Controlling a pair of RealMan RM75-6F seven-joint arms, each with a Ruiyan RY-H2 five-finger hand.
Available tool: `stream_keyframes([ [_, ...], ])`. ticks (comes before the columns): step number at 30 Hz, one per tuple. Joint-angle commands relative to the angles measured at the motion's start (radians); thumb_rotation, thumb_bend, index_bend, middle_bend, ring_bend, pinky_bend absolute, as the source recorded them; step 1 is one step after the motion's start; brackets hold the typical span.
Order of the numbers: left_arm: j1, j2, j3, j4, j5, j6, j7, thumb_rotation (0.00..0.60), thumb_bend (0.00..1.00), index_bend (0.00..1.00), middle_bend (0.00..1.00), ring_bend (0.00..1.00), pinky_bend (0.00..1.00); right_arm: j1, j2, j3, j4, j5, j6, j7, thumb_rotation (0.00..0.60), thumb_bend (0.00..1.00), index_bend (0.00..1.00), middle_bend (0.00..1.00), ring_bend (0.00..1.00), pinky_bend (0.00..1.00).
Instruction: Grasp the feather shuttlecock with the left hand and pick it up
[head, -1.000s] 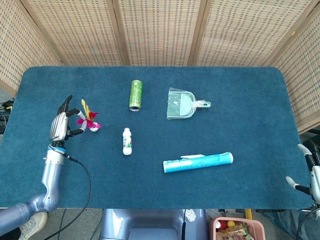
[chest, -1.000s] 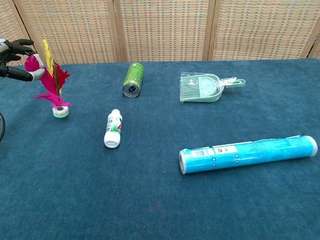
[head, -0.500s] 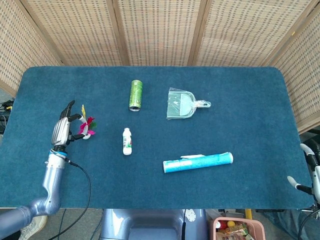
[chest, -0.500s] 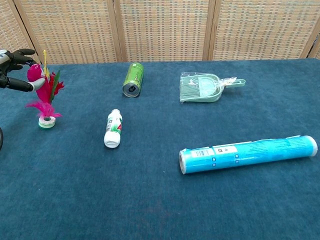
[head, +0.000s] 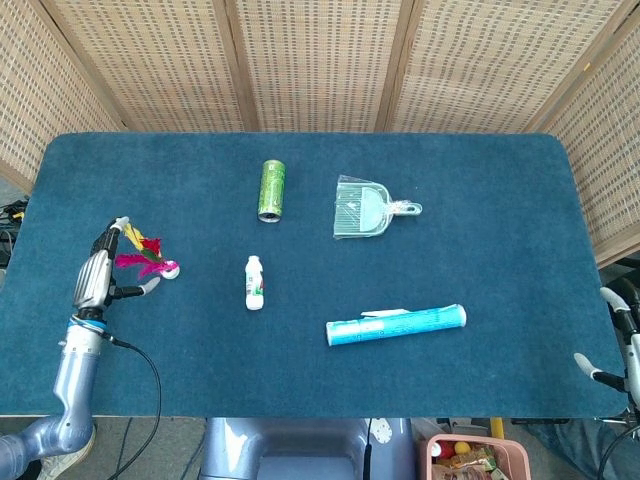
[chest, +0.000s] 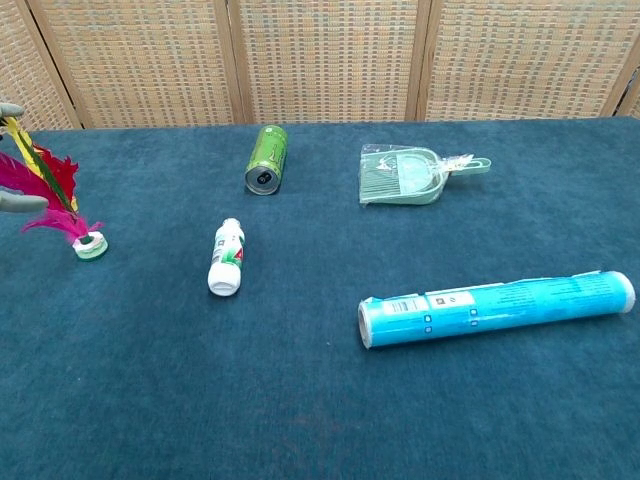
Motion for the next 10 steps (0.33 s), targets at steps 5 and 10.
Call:
stream_keyframes([
  [5, 0.101, 0.177, 0.048, -0.168, 0.167, 0.145, -0.042, 0.600, 0.00, 0.00, 0.00, 0.00, 0.00, -0.008, 0.007, -0.005, -0.008, -0.018, 0.019, 0.006, 0.600, 0.00, 0.00, 0.00, 0.00, 0.00],
  [10, 0.160, 0.309, 0.124, -0.231, 0.285, 0.222, 0.099, 0.600, 0.00, 0.00, 0.00, 0.00, 0.00, -0.013, 0.010, -0.005, -0.015, -0.019, 0.029, 0.001, 0.600, 0.00, 0.00, 0.00, 0.00, 0.00],
])
